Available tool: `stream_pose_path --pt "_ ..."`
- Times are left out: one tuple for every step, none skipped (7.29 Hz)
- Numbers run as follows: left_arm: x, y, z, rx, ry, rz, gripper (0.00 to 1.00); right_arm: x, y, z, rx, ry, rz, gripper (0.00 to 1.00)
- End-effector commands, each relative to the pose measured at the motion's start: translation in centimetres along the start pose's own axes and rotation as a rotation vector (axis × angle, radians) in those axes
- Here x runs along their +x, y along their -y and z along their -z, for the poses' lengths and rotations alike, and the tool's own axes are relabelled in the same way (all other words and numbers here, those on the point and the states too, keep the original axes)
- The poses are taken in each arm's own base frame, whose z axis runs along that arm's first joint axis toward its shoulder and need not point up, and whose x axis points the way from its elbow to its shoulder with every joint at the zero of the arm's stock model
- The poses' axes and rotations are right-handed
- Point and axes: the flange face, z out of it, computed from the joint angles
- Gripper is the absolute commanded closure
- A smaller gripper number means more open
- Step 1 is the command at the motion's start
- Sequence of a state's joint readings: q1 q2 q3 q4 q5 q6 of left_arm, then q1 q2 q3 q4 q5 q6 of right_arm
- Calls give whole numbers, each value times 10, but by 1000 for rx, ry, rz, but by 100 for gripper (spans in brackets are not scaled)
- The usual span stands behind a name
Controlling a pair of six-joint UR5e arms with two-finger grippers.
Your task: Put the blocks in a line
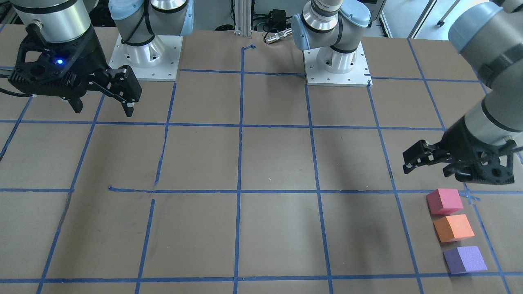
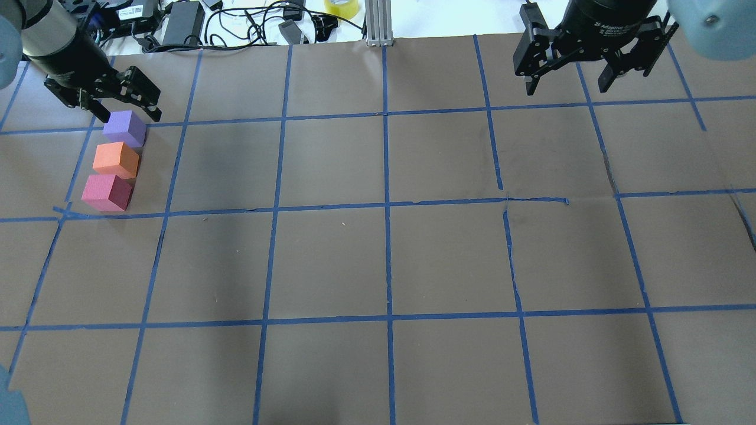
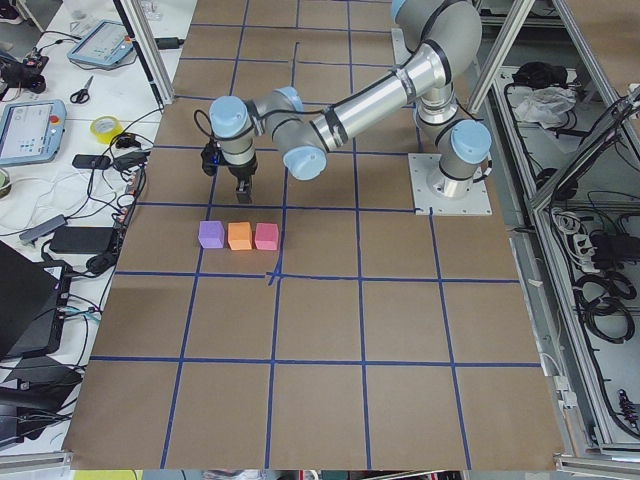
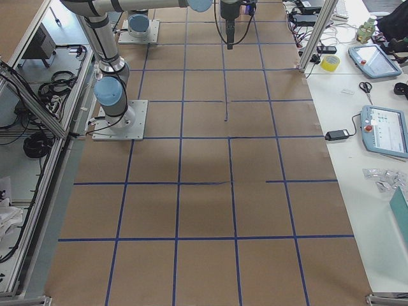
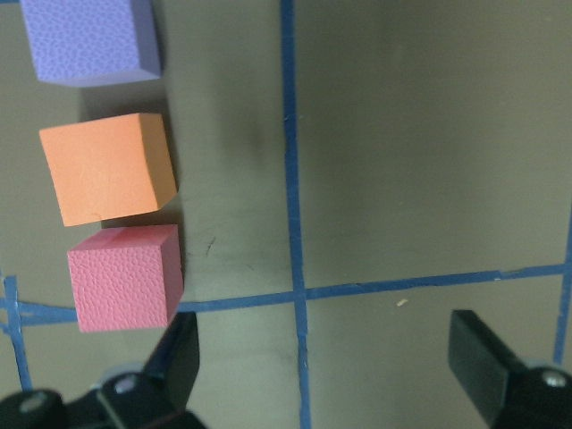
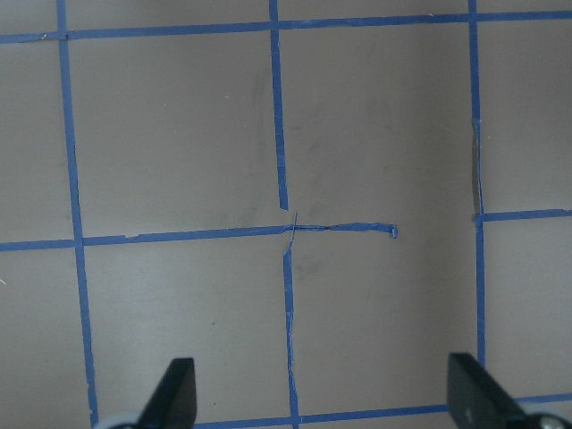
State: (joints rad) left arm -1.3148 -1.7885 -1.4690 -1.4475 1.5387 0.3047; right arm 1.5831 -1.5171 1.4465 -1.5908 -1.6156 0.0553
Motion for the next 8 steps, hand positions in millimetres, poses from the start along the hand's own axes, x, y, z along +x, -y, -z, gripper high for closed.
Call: stream_pose_path --pt "90 -46 39 -43 -36 -36 0 -1 0 0 0 0 1 0" --pt "121 -65 48 -84 -45 -32 0 -1 0 0 0 0 1 0" --pt "138 -73 62 -59 -35 8 0 -1 0 0 0 2 1 0" --pt "143 -79 70 -45 -26 0 0 -1 0 -1 -2 2 2 0" --pt "145 -81 69 -47 -36 0 0 -1 0 0 0 2 1 0" --pt "147 -82 71 -41 -40 -1 0 -2 0 -1 -2 4 2 0" --pt "147 -81 69 -45 -38 -1 0 -1 0 0 0 1 1 0" --pt "147 -82 69 -45 -37 -1 0 -1 0 -1 -2 3 2 0"
